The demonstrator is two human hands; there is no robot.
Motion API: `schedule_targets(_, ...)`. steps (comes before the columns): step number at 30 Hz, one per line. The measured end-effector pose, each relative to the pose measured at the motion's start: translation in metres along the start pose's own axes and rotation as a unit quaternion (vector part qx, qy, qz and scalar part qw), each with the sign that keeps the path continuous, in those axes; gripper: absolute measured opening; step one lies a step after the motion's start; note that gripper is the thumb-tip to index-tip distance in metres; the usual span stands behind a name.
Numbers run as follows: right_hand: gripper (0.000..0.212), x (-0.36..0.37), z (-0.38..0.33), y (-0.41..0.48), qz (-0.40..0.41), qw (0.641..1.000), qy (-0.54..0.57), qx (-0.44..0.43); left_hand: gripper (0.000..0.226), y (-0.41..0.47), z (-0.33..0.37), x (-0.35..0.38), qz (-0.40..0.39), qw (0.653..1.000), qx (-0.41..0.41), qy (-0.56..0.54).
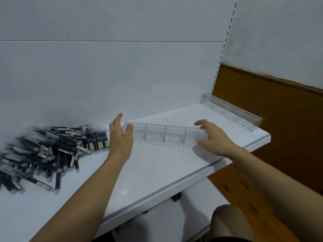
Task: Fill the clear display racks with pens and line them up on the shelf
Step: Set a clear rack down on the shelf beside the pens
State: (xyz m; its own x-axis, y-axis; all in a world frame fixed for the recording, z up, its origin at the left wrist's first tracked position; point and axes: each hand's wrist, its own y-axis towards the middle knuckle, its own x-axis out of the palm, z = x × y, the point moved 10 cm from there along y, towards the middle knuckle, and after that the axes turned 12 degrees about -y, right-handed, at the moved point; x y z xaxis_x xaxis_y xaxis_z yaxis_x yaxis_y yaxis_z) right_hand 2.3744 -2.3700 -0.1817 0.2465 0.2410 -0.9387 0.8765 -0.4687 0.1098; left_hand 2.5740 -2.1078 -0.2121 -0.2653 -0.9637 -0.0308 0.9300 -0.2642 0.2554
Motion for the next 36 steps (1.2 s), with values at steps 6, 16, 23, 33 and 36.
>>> schedule_targets(6,0.051,0.023,0.024,0.043,0.078,0.977,0.154,0.121,0.038,0.005,-0.007,-0.002,0.012,1.0,-0.013,-0.012)
schedule_targets(16,0.048,0.052,0.02,0.091,0.112,0.964,0.194,0.143,0.016,0.007,-0.009,-0.006,0.047,0.999,0.013,0.017)
schedule_targets(23,0.042,0.051,0.025,0.091,0.129,0.953,0.243,0.129,0.045,0.004,-0.011,0.009,-0.068,0.994,0.015,0.089)
schedule_targets(33,0.045,0.046,0.02,0.086,0.125,0.956,0.233,0.128,0.035,0.005,-0.008,0.0,-0.072,0.992,-0.001,0.102)
schedule_targets(36,0.045,0.045,0.021,0.083,0.128,0.954,0.235,0.134,0.034,0.004,-0.002,0.0,-0.078,0.992,0.011,0.101)
